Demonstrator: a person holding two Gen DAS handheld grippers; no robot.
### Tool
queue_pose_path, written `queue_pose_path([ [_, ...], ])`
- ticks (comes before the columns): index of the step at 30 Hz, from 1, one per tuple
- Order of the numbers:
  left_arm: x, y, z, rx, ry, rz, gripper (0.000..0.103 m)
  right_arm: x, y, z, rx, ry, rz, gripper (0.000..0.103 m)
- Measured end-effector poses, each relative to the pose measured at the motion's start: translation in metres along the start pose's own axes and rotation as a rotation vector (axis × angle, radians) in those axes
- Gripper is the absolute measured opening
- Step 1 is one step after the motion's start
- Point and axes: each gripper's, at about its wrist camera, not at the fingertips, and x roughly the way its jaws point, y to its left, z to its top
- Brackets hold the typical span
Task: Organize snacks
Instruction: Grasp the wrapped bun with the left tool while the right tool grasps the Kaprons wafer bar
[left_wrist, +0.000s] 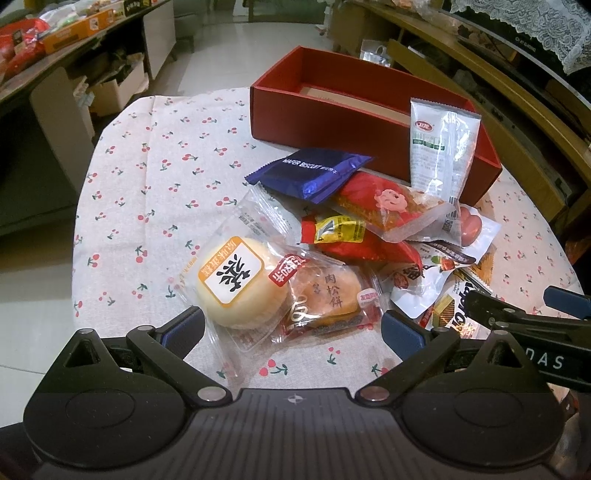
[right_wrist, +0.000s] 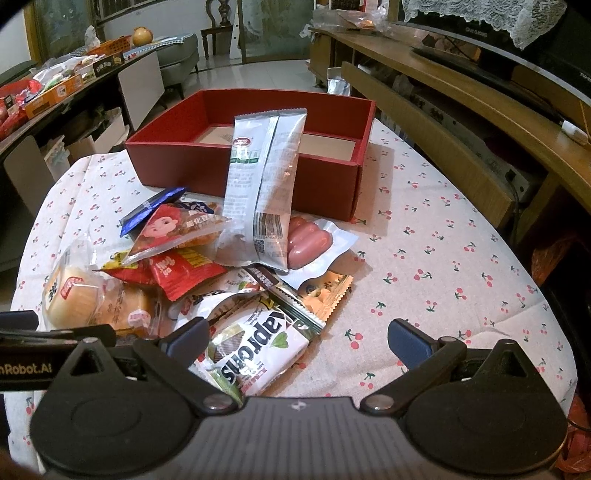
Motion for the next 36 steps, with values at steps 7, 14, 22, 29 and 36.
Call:
queue_pose_path([
  [7,-0.002,0.005,0.005,-0.005,-0.008,0.002,0.103,-0.002,0.002,0.008,-0.019,-0.014,0.020,0.103],
  [14,0.001,0.021,0.012,-0.064,0.010,-0.007,0.102,-0.006,0.008,0.022,-0.055,-0.040,0.061,0.103],
  [22,0.004,0.035,0.026,-0.130,0.012,-0.012,0.102,-0.005,0.028,0.057,-0.134,-0.073,0.124,0.103],
  [29,0.018,0.036,0.033,-0.018,0.038,-0.012,0.103,0.004,0.028,0.075,-0.110,-0.050,0.172,0.103],
  [36,0.043,0.047,0.040,-0.084,0.086,0.002,0.101,0.016,0.029,0.069,-0.130,0.001,0.182,0.103],
])
